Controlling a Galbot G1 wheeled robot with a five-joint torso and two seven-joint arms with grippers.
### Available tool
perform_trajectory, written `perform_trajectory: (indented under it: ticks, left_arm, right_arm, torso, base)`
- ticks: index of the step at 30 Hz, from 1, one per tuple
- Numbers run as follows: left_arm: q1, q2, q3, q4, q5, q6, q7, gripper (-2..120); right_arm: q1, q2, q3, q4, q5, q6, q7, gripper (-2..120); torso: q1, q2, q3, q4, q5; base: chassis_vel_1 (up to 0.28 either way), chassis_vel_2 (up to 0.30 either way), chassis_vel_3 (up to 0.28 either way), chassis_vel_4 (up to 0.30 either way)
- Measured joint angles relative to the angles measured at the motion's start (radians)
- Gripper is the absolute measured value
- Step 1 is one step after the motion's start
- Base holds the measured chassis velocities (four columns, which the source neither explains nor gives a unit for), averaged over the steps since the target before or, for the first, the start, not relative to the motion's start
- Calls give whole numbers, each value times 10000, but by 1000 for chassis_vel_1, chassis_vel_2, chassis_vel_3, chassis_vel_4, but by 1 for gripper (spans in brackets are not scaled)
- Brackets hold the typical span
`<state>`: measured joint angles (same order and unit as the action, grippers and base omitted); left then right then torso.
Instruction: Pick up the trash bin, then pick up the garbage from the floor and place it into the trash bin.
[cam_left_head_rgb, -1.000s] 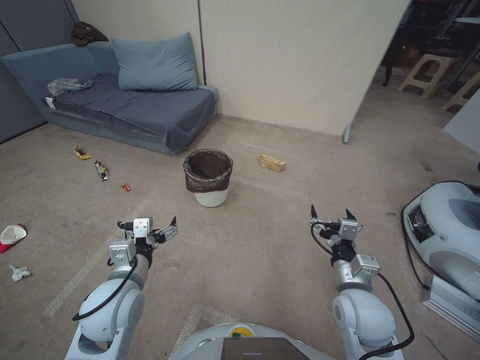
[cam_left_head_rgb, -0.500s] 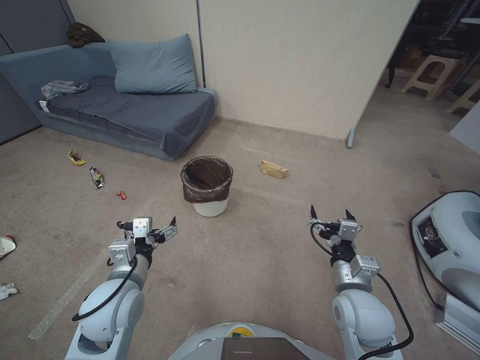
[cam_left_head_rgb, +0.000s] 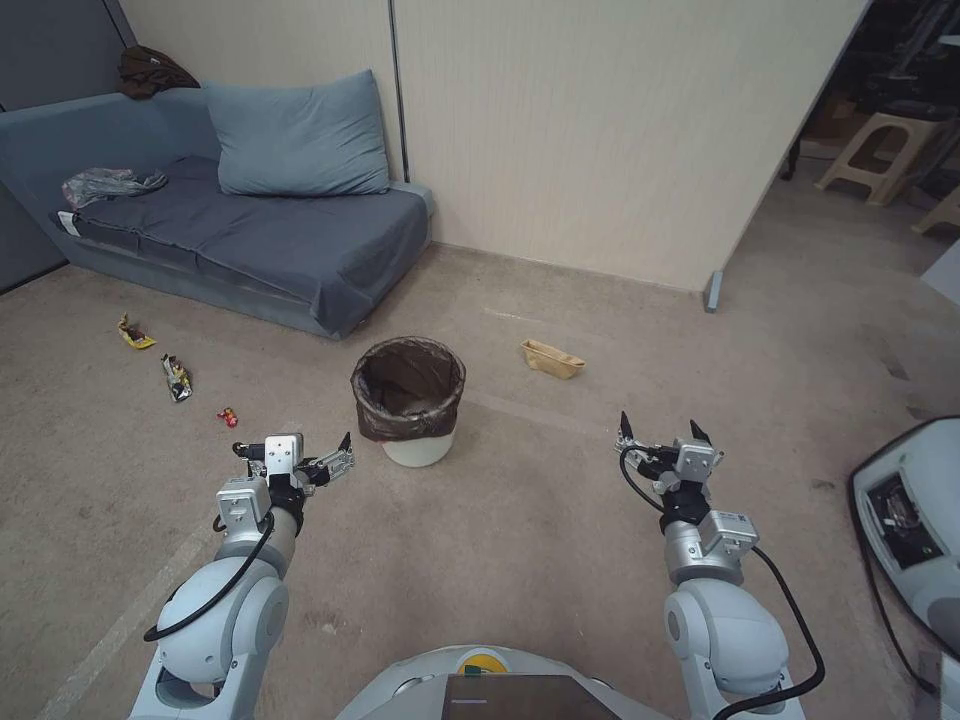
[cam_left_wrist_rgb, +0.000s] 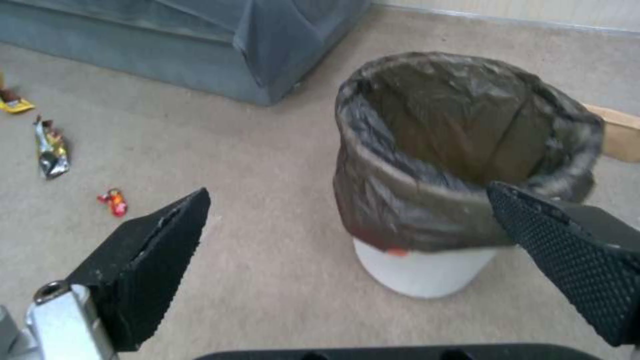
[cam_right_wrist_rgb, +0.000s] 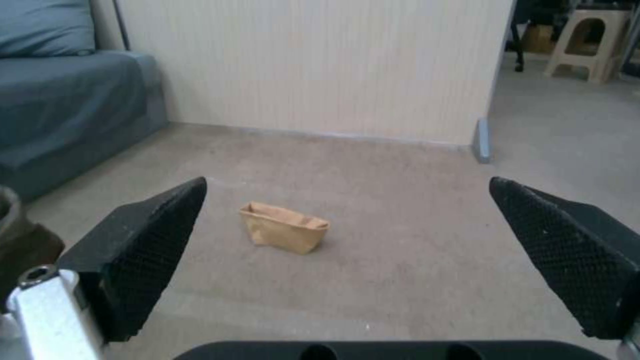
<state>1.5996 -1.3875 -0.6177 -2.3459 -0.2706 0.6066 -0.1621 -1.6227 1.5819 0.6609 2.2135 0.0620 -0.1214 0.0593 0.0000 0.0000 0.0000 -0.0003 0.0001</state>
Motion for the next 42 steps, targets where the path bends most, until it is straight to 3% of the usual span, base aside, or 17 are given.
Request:
perform_trajectory:
  ticks: [32, 38, 40, 42]
  left_arm:
    - [-23, 35, 1, -22, -162, 48, -245, 100]
    - [-103, 123, 6, -158, -229, 395, -324, 100]
    - [-246, 308, -71, -286, -564, 1044, -418, 100]
    - [-314, 379, -91, -293, -642, 1191, -503, 100]
  right_arm:
    - [17, 45, -21, -116, -62, 93, 19, 100]
    - [40, -9, -42, -9, -52, -100, 174, 100]
    - [17, -20, -54, -1, -53, -127, 180, 100]
    - [4, -20, -59, -1, -57, -128, 181, 100]
  torso:
    - [0, 0, -1, 1, 0]
    - [1, 0, 2, 4, -2]
    - [0, 0, -1, 3, -1]
    - [0, 0, -1, 3, -2]
  base:
    - [-160, 161, 158, -158]
    - [-69, 76, 64, -64]
    - [0, 0, 0, 0]
    - [37, -51, -31, 18]
